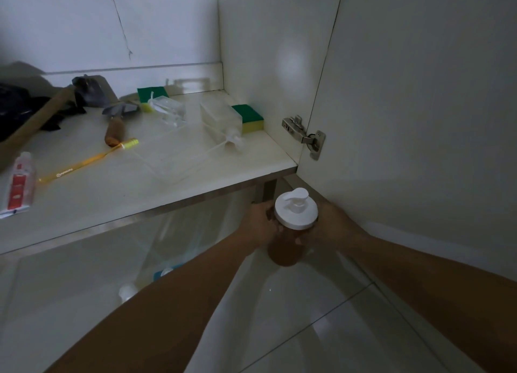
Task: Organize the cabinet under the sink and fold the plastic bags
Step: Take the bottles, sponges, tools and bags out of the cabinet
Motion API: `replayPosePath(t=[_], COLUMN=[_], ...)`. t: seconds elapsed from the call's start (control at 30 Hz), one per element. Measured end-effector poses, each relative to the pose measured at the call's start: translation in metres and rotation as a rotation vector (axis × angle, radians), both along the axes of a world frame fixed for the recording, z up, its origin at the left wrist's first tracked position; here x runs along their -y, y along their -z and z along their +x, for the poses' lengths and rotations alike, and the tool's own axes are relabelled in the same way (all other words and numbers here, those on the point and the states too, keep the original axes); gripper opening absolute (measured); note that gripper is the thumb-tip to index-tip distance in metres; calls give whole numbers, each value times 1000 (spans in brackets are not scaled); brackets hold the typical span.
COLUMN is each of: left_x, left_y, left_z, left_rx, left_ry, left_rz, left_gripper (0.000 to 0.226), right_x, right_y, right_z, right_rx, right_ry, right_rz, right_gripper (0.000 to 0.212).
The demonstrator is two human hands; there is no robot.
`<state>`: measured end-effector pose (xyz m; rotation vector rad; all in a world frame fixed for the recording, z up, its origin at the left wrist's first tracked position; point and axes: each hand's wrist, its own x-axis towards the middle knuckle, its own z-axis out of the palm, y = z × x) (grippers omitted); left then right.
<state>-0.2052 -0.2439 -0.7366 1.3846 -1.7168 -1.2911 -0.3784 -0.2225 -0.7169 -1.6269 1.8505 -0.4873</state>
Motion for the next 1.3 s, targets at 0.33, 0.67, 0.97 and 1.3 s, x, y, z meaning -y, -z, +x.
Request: replayPosePath(t=[0.33,0.67,0.97,1.3], left_x=[28,87,157,245], left_y=[-98,-192,-178,-132], left_z=[39,137,200,189], left_rx=[500,587,838,273], left_ry=[187,-137,-387,-641], left_rz=[70,-47,-234,4], left_gripper=[26,34,41,44], right_x=[28,108,185,227], right_y=[-123,-183,-174,-153], right_z=[30,108,143,175], right_rx=[-607,-122,-187,-326], right_ry=[-152,-144,-145,-184], right_rz=[119,-126,-219,-48], right_gripper=[6,32,36,46])
